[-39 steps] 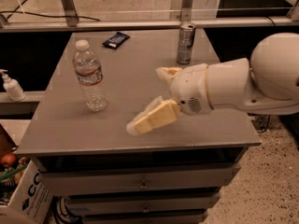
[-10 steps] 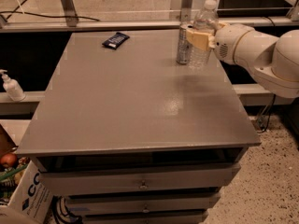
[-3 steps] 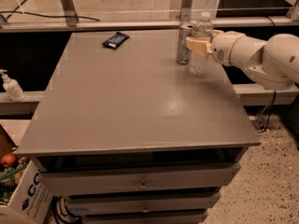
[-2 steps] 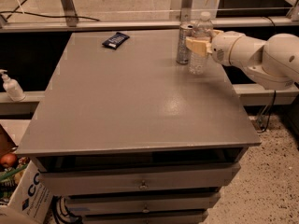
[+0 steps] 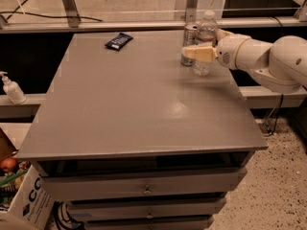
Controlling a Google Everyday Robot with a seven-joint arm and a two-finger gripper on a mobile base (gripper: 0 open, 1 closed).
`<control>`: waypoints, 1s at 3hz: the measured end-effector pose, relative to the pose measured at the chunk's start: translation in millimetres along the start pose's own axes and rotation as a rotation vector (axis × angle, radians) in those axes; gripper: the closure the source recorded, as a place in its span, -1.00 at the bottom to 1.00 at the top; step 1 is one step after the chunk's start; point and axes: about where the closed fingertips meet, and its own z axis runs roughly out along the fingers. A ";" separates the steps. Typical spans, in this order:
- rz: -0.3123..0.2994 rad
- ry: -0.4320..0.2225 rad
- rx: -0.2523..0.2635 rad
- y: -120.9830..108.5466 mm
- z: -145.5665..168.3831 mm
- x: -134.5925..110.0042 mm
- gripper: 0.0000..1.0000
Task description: Move water bottle near redbull can
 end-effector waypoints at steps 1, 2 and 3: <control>0.000 0.001 0.000 -0.5 -0.8 0.6 -1.00; 0.006 -0.002 -0.010 -4.1 -14.8 -2.9 -1.00; -0.004 0.003 -0.025 -32.0 -74.2 -14.1 -1.00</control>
Offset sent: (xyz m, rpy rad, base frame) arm -0.0231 -0.0335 0.0147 0.0163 0.0075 0.0147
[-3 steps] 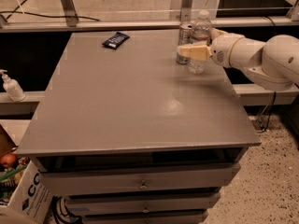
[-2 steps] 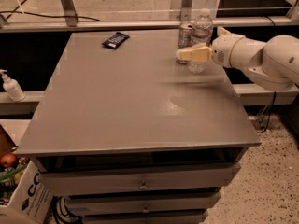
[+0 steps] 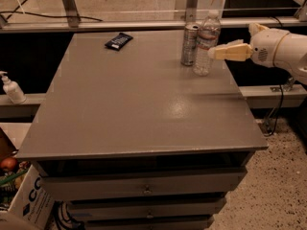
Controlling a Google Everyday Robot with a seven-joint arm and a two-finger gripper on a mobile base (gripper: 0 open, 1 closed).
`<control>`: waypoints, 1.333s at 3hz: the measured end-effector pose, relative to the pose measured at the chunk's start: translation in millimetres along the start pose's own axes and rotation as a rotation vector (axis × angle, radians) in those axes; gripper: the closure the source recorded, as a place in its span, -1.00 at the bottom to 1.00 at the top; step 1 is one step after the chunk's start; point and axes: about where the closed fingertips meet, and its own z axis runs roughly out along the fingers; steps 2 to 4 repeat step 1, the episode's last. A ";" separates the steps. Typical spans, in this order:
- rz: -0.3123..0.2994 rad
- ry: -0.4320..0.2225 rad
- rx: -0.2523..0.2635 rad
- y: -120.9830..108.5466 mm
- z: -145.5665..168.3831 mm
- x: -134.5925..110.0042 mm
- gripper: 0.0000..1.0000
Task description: Move water bottle near redbull can
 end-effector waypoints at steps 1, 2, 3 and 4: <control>0.000 0.000 0.000 0.1 0.1 0.0 -1.00; 0.000 0.000 0.000 0.1 0.1 0.0 -1.00; 0.000 0.000 0.000 0.1 0.1 0.0 -1.00; 0.000 0.000 0.000 0.1 0.1 0.0 -1.00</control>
Offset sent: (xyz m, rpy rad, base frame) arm 0.0000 0.0000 0.0000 0.0000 0.0000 0.0000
